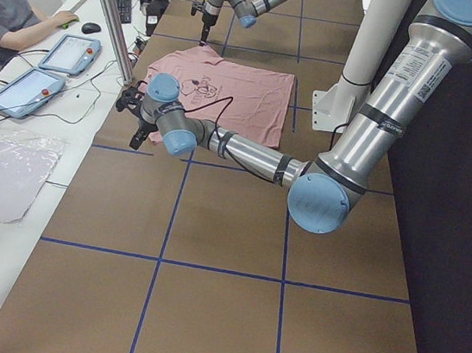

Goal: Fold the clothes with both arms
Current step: 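Move the right gripper toward the shirt's sleeve farthest from the robot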

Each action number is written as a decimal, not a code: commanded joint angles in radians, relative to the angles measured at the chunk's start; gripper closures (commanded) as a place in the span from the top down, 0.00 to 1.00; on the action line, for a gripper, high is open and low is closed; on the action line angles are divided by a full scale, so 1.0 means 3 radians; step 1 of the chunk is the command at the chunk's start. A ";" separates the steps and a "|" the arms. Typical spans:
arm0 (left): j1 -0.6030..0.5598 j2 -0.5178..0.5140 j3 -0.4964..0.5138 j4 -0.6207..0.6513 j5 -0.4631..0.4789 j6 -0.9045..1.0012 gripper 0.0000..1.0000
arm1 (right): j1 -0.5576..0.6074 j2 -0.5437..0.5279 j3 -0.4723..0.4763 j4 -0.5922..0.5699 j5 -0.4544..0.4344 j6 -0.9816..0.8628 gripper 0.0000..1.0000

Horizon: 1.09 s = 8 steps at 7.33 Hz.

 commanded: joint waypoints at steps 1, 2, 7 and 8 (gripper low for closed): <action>0.0003 -0.0002 -0.0014 -0.0002 0.0004 -0.0002 1.00 | -0.0007 -0.0008 0.0001 0.0001 0.0009 0.0004 0.98; 0.0003 -0.0002 -0.0014 -0.0002 0.0004 -0.0002 1.00 | -0.0007 -0.0008 0.0011 0.0001 0.0044 0.0009 0.98; 0.0003 0.0003 -0.0014 -0.0002 0.0004 0.0003 1.00 | 0.0009 -0.0033 0.0042 -0.0116 0.0152 -0.0016 0.71; 0.0003 -0.0002 -0.0024 -0.0002 0.0004 0.0003 1.00 | 0.0029 -0.0008 0.0083 -0.0213 0.0187 -0.0021 0.46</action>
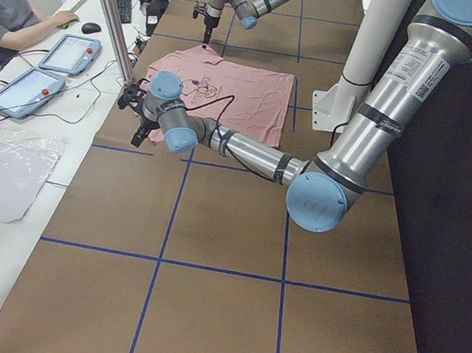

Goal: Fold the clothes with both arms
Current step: 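Move the right gripper toward the shirt's sleeve farthest from the robot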

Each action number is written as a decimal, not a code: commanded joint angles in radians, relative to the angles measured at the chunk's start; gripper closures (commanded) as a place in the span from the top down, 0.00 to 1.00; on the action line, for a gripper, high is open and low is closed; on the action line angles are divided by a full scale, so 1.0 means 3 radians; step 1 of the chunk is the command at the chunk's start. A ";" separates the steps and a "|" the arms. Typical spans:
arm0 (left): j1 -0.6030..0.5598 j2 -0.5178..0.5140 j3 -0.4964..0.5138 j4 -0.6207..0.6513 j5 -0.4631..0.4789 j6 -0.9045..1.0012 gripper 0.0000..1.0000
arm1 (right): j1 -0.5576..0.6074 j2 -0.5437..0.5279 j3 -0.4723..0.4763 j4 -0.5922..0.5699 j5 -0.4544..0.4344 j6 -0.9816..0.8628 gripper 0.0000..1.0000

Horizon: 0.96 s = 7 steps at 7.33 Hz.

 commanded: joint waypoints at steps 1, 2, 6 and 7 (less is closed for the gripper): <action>0.0000 -0.0003 -0.0006 0.0000 0.0000 0.0000 1.00 | 0.0022 0.0028 0.0078 -0.0151 0.0041 -0.0019 0.23; 0.0005 -0.0003 -0.0001 -0.0005 0.0000 -0.0005 1.00 | 0.0022 0.0028 0.0094 -0.0156 0.0042 -0.0025 0.06; 0.0000 -0.0003 -0.0017 0.0000 0.0000 -0.0020 1.00 | 0.0027 0.0038 0.0314 -0.0116 0.0102 0.0021 0.00; 0.0000 0.0002 -0.0017 0.0000 0.0000 -0.0015 1.00 | 0.0022 0.0124 0.0390 -0.0105 0.0148 0.0037 0.00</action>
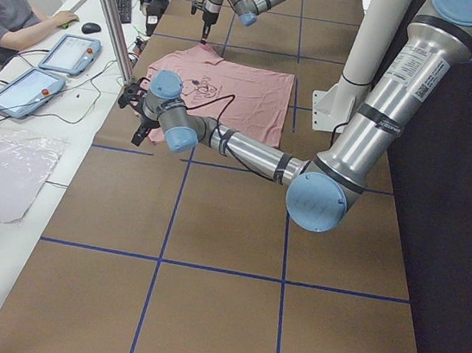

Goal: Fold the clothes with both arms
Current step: 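Move the right gripper toward the shirt's sleeve farthest from the robot, then grasp the sleeve with the right gripper and fold it inward over the shirt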

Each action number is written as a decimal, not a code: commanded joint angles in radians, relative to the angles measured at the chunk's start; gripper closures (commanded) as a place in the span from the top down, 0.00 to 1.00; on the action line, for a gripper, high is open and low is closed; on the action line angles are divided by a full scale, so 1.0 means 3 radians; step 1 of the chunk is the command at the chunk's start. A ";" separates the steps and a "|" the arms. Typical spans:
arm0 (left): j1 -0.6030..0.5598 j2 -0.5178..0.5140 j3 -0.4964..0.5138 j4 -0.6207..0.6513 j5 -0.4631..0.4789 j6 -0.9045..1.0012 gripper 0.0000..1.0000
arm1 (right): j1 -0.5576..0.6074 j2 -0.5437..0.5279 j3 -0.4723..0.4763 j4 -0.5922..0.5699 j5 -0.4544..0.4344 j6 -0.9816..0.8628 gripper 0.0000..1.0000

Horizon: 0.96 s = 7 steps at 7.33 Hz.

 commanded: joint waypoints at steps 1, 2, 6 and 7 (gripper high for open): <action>-0.0002 0.0004 -0.0009 -0.0005 0.0000 0.0002 1.00 | -0.0012 0.0142 0.0142 0.0010 0.0057 0.0030 0.00; -0.0002 0.0004 -0.0009 -0.0005 0.0000 0.0002 1.00 | -0.0063 0.0275 0.0132 -0.0010 0.0052 0.0126 0.00; -0.0002 0.0005 -0.0009 -0.0005 0.0000 0.0008 1.00 | -0.0277 0.1322 -0.0898 -0.0011 -0.0325 0.0403 0.00; -0.0002 0.0004 -0.0009 0.0000 0.0000 -0.0003 1.00 | -0.0303 0.1375 -0.0987 -0.0011 -0.0407 0.0403 0.00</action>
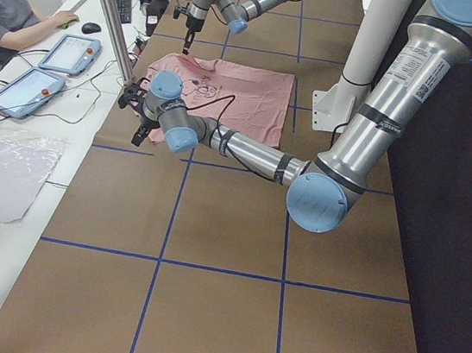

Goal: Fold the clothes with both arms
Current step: 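Grasp the sleeve with the right gripper and fold it inward over the shirt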

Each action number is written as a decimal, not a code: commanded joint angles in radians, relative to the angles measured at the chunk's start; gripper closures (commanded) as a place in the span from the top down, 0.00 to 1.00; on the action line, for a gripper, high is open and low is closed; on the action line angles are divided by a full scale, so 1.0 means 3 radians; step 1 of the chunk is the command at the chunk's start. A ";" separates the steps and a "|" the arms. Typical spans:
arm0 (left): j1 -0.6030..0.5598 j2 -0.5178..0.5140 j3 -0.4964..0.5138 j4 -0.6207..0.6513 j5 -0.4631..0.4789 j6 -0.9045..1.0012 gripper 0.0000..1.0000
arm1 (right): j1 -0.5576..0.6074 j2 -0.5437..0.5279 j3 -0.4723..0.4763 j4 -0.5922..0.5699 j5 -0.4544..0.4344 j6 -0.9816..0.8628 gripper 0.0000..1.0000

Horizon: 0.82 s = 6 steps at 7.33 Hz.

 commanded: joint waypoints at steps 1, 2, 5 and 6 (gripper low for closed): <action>0.0005 -0.0002 0.0003 0.0003 0.0000 -0.0028 1.00 | -0.0088 0.0168 -0.0218 0.0006 -0.0193 0.0006 0.00; 0.0005 -0.0002 0.0003 -0.0002 0.0000 -0.0044 1.00 | -0.0119 0.0163 -0.0213 0.0026 -0.0209 0.0006 0.89; 0.0025 -0.0012 0.0003 -0.0002 0.0005 -0.0080 1.00 | -0.0206 0.0158 -0.0177 0.0026 -0.0368 0.0011 1.00; 0.0137 -0.0088 0.0018 -0.0002 0.0076 -0.0242 1.00 | -0.0201 0.0132 -0.0091 -0.0009 -0.0266 0.0071 1.00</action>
